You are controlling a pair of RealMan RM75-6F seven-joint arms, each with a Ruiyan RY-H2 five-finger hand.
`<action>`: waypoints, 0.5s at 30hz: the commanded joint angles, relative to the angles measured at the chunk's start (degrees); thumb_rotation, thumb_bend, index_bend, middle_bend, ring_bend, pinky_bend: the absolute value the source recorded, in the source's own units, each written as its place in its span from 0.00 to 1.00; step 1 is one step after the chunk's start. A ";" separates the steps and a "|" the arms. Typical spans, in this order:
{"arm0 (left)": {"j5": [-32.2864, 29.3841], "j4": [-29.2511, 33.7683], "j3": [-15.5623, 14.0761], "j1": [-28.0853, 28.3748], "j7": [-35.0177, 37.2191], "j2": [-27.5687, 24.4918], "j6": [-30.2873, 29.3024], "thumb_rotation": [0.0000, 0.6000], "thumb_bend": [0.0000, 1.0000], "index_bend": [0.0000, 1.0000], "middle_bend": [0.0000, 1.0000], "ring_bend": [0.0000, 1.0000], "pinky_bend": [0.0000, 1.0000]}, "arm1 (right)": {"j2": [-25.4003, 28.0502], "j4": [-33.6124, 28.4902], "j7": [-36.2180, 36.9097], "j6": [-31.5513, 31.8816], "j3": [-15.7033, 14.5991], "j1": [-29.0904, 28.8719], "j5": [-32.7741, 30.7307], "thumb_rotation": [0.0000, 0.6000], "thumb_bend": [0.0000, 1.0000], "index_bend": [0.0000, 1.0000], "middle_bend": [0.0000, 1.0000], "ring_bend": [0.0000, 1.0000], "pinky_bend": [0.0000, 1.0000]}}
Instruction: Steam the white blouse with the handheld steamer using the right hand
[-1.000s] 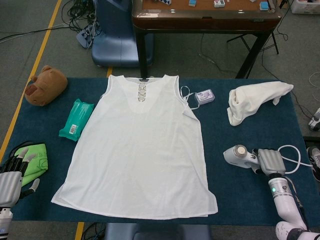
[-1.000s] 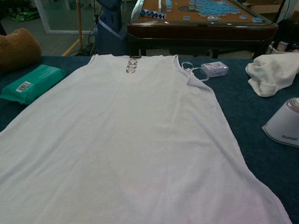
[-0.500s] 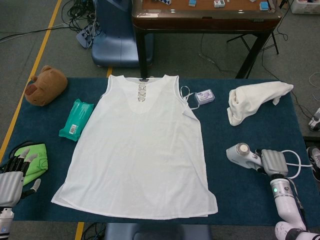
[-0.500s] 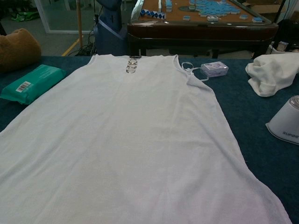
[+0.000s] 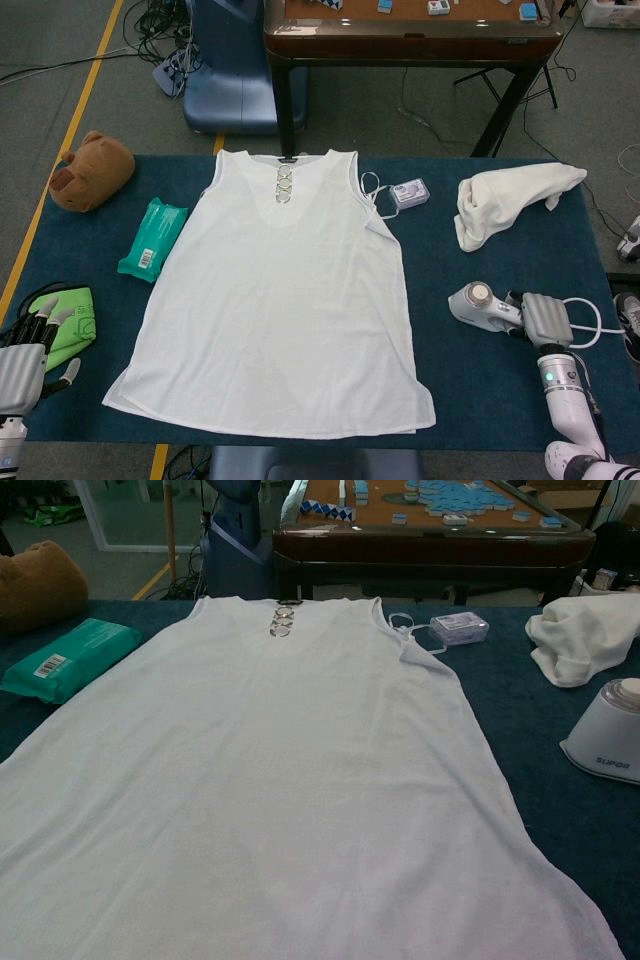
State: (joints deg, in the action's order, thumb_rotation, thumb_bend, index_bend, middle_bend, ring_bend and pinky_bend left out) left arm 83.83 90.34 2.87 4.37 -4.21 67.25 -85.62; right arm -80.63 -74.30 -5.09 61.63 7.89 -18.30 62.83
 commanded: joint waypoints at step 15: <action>-0.08 1.33 0.29 0.13 -1.21 -0.88 -0.11 1.00 0.28 0.14 0.05 0.10 0.06 | -7.94 16.10 24.68 6.68 -0.41 0.48 14.45 1.00 0.68 0.88 0.90 0.85 0.80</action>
State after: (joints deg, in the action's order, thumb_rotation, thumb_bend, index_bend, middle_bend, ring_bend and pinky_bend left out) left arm 83.75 91.62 3.15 4.49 -5.39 66.41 -85.72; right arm -87.23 -60.07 17.48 66.74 7.42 -17.93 75.73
